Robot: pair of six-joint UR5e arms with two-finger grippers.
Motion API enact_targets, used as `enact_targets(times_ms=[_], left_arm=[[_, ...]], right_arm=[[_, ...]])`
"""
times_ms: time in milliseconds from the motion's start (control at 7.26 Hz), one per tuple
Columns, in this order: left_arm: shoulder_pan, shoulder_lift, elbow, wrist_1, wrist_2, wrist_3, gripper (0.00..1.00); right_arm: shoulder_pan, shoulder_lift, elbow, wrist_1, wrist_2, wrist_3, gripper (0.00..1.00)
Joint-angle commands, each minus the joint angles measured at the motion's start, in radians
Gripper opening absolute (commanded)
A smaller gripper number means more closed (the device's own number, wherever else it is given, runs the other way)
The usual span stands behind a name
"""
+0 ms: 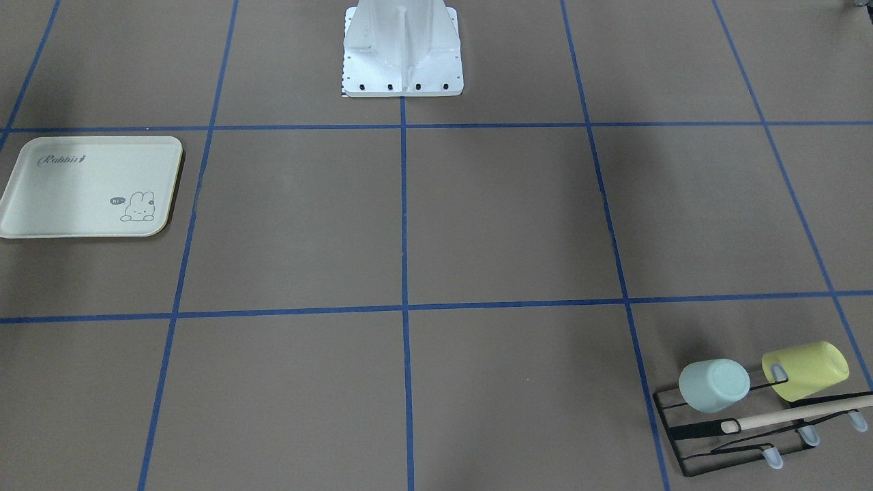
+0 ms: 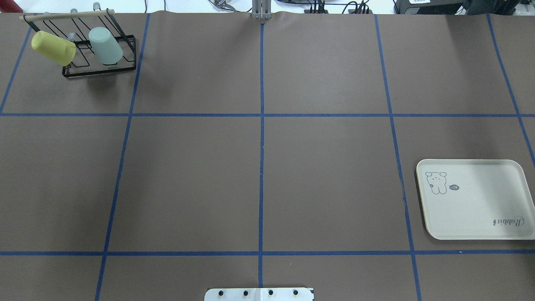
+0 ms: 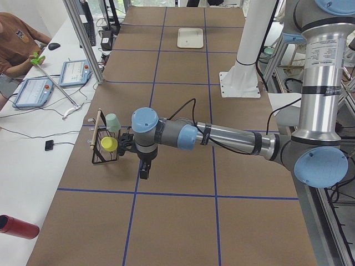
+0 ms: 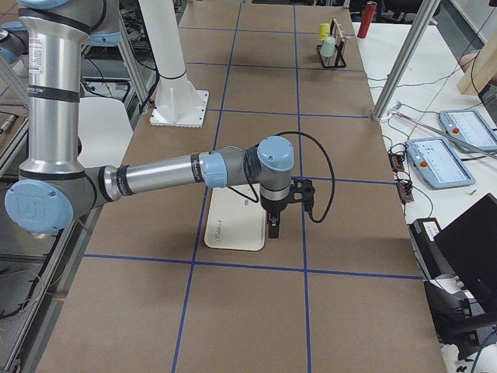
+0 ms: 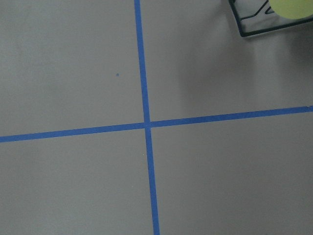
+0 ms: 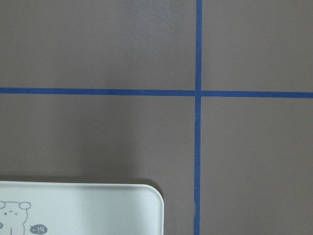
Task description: Left arm grabs green cup and hands to right arm on tray
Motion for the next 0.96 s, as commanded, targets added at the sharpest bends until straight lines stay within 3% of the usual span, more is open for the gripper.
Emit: enact_targets(times_ms=[0,826], left_arm=[[0.005,0.017,-0.097,0.095,0.001,0.009,1.00],[0.005,0.050,-0.111,0.073,-0.005,0.006,1.00]], right_arm=[[-0.014,0.006,-0.006,0.001,-0.002,0.000,1.00],[-0.016,0.000,-0.019,0.002,-0.001,0.001,1.00]])
